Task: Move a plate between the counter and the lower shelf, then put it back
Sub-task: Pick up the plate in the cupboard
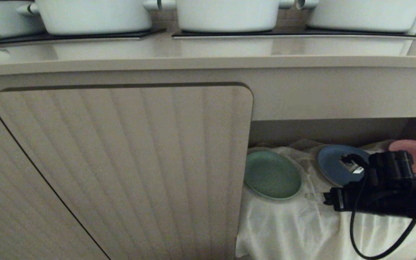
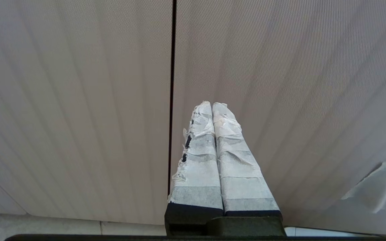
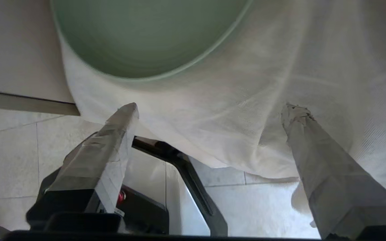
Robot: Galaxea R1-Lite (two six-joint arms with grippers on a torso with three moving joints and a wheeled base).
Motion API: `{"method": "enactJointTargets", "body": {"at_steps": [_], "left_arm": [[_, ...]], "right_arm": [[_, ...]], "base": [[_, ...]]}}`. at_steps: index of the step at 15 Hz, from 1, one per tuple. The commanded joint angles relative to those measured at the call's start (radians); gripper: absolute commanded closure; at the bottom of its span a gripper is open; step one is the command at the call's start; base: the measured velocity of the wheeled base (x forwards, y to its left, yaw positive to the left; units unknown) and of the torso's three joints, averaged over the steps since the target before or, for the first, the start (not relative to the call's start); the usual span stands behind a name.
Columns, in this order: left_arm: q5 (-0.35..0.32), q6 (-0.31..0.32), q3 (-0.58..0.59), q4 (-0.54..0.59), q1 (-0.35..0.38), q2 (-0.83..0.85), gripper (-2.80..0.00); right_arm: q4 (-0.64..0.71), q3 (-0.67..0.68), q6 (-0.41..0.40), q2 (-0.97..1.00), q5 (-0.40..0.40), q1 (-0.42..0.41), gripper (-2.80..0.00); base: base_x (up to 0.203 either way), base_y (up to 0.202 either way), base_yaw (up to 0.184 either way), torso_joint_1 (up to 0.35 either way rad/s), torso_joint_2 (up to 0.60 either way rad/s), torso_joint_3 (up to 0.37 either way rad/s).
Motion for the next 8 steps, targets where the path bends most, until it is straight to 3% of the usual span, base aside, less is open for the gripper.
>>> {"method": "enactJointTargets", "body": {"at_steps": [1,8], "left_arm": [[0.001,0.000,0.000,0.000,0.000,0.000,0.00],[0.001,-0.001,0.000,0.000,0.000,0.000,0.00]], "right_arm": [[0.019,-0.033,0.000,0.021,0.002,0.002,-2.80],[0.028,-0.047,0.003,0.093,-0.034,0.064,-2.80]], "base": [[0.000,0.000,0.000,0.000,0.00,0.000],[0.000,0.000,0.000,0.000,0.00,0.000]]}}
